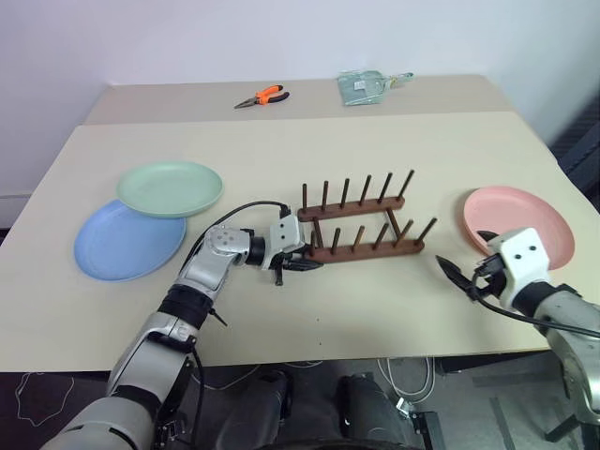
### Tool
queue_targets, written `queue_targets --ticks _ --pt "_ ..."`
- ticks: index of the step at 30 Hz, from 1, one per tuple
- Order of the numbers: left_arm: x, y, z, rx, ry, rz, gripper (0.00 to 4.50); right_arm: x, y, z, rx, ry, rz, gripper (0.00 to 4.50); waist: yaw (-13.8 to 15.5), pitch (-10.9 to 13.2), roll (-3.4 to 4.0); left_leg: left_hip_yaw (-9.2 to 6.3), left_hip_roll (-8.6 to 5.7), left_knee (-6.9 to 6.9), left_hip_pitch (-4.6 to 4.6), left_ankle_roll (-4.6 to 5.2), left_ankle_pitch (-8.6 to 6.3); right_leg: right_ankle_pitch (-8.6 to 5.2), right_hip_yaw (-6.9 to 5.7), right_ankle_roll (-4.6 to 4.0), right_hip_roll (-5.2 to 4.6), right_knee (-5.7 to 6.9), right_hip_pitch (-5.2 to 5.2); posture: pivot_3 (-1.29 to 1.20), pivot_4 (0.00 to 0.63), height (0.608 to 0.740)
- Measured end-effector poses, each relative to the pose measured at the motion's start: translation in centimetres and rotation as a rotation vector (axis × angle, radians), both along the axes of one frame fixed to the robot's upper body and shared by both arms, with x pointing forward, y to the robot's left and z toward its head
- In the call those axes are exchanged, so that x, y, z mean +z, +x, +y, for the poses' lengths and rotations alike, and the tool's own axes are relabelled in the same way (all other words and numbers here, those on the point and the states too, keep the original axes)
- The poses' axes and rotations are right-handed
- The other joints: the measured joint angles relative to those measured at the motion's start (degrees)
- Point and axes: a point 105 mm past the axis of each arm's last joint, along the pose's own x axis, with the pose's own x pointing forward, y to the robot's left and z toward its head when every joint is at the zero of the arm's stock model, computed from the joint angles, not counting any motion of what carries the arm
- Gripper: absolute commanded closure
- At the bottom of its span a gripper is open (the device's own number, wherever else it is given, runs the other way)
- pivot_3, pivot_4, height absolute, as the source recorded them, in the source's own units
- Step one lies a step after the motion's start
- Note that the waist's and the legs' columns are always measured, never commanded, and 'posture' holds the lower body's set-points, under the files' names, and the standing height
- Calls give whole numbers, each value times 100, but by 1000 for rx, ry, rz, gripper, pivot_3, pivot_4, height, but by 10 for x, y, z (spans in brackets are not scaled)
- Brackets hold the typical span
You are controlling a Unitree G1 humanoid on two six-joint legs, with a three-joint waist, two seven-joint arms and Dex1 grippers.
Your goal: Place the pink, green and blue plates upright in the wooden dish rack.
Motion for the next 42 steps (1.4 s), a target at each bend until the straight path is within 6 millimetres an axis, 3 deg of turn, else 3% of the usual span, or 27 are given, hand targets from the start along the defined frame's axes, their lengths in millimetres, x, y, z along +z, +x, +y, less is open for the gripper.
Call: queue_targets --ticks 3,8,12,15,17,18,24,29,37,42 --pt "1 -3 1 2 18 -4 300 -3 -4 -5 -13 -5 11 0 4 0 0 0 0 4 0 0 0 -1 0 0 -2 -1 2 0 150 719" --pt "2 -3 12 50 48 -11 300 -9 -10 -6 0 -10 40 0 -9 0 0 0 1 2 0 0 0 -1 2 0 -1 0 1 0 150 719" --pt "2 -12 42 117 78 25 1552 -18 -18 -2 53 -8 100 1848 -95 -3 6 -1 4 -3 3 0 -1 -3 6 -3 0 0 1 0 150 719" --pt "3 -24 63 165 87 75 3170 -31 -24 10 110 1 161 3524 -173 -7 12 -3 5 -5 4 -2 -2 -9 8 -13 1 0 0 0 150 719" --pt "2 -32 62 164 84 105 4178 -37 -24 19 146 9 182 4497 -168 -12 21 -2 4 -4 4 -11 -7 -11 8 -17 -2 0 4 0 150 719" --pt "1 -36 58 161 76 115 4439 -39 -23 25 167 9 188 4500 -152 -11 20 -2 4 -2 4 -12 -8 -12 8 -18 -3 -2 5 0 150 719" --pt "-5 -39 19 158 38 66 4439 -48 -6 54 237 -31 183 4500 -100 -12 19 -2 -2 7 4 -12 -9 -14 2 -17 -12 -12 19 0 150 719" --pt "-6 -12 -12 316 -20 -50 4439 -49 26 68 194 -91 116 4500 -112 -12 15 -6 -3 29 17 -11 -10 -13 -2 -17 -10 -10 43 0 150 719" --pt "-1 27 -15 504 -45 -135 4439 -43 78 65 60 -174 24 4500 -138 -14 14 -10 -3 36 25 -11 -9 -5 -12 -1 1 -5 51 0 150 719" --pt "2 41 -13 546 -49 -153 4439 -39 92 64 49 -187 7 4500 -142 -14 15 -10 -3 34 24 -11 -9 -3 -12 3 2 -5 49 0 150 719"
